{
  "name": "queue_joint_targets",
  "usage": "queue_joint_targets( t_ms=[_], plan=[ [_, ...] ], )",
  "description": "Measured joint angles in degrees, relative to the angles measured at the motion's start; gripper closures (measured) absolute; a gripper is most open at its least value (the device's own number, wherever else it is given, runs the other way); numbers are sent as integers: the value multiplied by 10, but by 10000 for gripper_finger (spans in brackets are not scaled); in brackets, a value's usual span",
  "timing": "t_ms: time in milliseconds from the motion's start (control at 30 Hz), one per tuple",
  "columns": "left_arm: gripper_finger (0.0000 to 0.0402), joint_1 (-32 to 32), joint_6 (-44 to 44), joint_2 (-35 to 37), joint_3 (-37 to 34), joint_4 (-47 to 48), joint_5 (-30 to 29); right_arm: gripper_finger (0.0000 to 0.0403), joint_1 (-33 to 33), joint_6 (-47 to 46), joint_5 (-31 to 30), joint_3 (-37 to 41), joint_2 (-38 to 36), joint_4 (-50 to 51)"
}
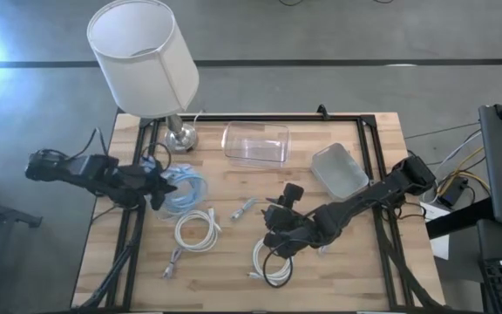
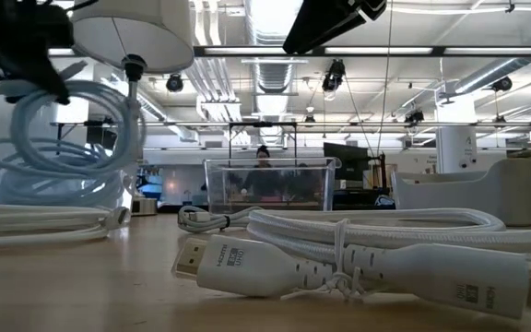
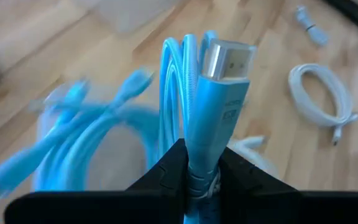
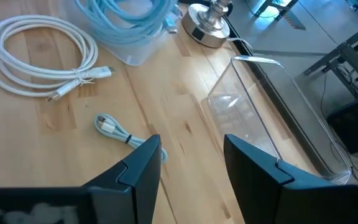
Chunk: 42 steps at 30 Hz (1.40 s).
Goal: Pick & Place USB Port
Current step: Put the light blue HDMI cable into the white bin
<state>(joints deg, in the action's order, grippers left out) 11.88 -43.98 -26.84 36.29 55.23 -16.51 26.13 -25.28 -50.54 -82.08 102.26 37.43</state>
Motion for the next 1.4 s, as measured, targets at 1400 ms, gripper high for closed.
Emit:
queue_joint_targets(
  t_ms=[1400],
  plan=[
    [242, 0, -13, -119, 28, 130, -9, 232, 0, 2, 0, 21, 1, -3]
  ],
)
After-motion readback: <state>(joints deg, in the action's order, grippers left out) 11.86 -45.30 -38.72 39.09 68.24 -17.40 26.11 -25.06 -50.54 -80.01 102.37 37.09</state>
